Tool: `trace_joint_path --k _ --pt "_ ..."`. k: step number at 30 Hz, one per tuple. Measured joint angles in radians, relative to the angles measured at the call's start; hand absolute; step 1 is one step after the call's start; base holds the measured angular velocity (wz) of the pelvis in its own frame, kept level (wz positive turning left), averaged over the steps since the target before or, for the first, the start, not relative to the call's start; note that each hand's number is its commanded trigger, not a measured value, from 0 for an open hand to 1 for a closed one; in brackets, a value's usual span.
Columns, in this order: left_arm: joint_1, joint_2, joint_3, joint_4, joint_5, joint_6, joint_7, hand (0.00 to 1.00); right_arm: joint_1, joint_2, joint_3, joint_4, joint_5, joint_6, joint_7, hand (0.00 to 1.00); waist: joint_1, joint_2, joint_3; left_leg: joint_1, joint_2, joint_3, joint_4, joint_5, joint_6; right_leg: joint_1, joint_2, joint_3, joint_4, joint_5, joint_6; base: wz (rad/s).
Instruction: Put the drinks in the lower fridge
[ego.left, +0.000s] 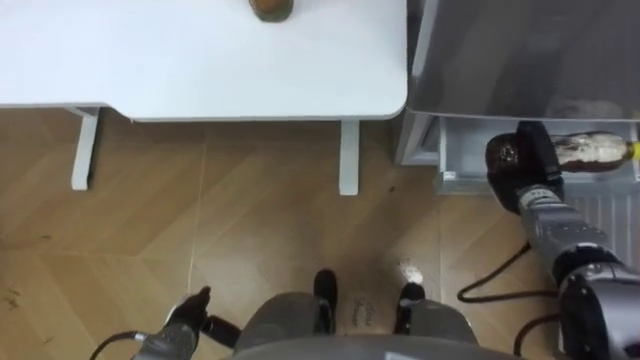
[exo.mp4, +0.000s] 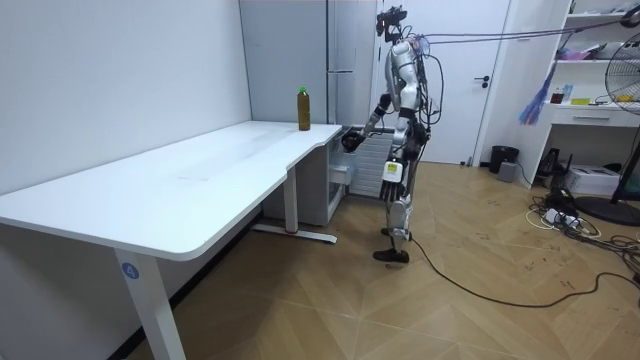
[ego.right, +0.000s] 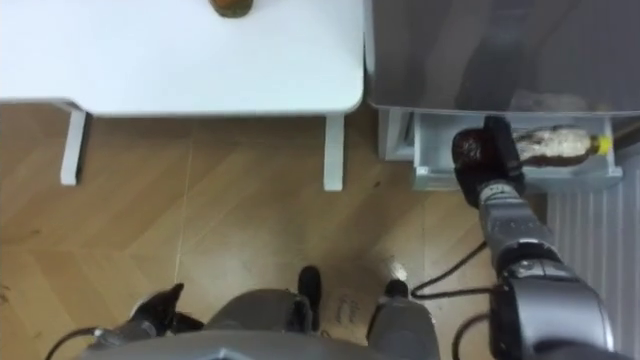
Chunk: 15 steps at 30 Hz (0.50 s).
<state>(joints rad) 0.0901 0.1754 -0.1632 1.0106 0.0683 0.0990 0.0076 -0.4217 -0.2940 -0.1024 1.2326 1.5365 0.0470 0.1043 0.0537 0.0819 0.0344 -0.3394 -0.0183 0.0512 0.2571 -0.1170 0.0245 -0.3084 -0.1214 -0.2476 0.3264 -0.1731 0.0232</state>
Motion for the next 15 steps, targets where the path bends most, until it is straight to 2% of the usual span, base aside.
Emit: trace_joint_path --k 4,5,7,11,12,13,14,15 --pt "-0.001 0.007 0.000 0.000 0.001 -0.004 0.000 0.00 -0.024 -0.028 -0.023 0.022 -0.011 0.019 -0.020 1.00 0.006 -0.007 0.0041 -0.034 -0.002 0.002 0.004 0.006 0.002 -0.037 -0.002 0.004 0.010 0.000 0.000 0.00" --pt "-0.001 0.010 0.000 0.003 0.002 -0.004 -0.001 0.00 -0.036 -0.034 -0.030 0.022 -0.011 0.020 -0.028 1.00 0.008 -0.013 0.0082 -0.037 -0.005 0.003 0.003 0.007 0.002 -0.049 -0.005 0.012 0.023 -0.003 -0.001 -0.07" --pt "-0.001 0.013 0.001 0.009 0.002 -0.004 -0.001 0.00 -0.051 -0.043 -0.032 0.025 -0.019 0.020 -0.035 1.00 0.010 -0.018 0.0110 -0.042 -0.007 0.004 0.003 0.008 0.002 -0.060 -0.007 0.019 0.034 -0.008 0.000 -0.04" --pt "0.000 0.017 0.001 0.012 0.002 -0.004 -0.006 0.00 -0.062 -0.049 -0.039 0.025 -0.019 0.021 -0.038 1.00 0.009 -0.022 0.0108 -0.063 -0.011 0.004 0.012 0.010 0.002 -0.081 -0.012 0.024 0.043 -0.010 0.001 0.02" --pt "-0.001 0.019 0.001 0.011 0.002 -0.005 -0.012 0.00 -0.067 -0.050 -0.039 0.026 -0.019 0.021 -0.038 0.83 0.009 -0.024 0.0102 -0.070 -0.012 0.005 0.013 0.010 0.003 -0.093 -0.014 0.025 0.052 -0.010 0.001 0.00" --pt "-0.002 0.020 0.001 0.011 0.002 -0.005 -0.016 0.00 -0.068 -0.051 -0.039 0.026 -0.020 0.021 -0.038 0.10 0.008 -0.024 0.0103 -0.071 -0.012 0.006 0.013 0.010 0.003 -0.095 -0.015 0.024 0.053 -0.010 0.001 0.00" --pt "-0.002 0.020 0.001 0.013 0.001 -0.005 -0.019 0.00 -0.070 -0.051 -0.039 0.025 -0.019 0.021 -0.039 0.00 0.009 -0.025 0.0100 -0.072 -0.012 0.007 0.015 0.010 0.004 -0.098 -0.016 0.022 0.058 -0.010 0.001 -0.04" --pt "-0.002 0.021 0.001 0.012 0.000 -0.006 -0.019 0.00 -0.076 -0.051 -0.039 0.025 -0.020 0.021 -0.040 0.00 0.010 -0.026 0.0099 -0.077 -0.012 0.012 0.017 0.010 0.004 -0.109 -0.019 0.025 0.070 -0.011 0.000 -0.05"
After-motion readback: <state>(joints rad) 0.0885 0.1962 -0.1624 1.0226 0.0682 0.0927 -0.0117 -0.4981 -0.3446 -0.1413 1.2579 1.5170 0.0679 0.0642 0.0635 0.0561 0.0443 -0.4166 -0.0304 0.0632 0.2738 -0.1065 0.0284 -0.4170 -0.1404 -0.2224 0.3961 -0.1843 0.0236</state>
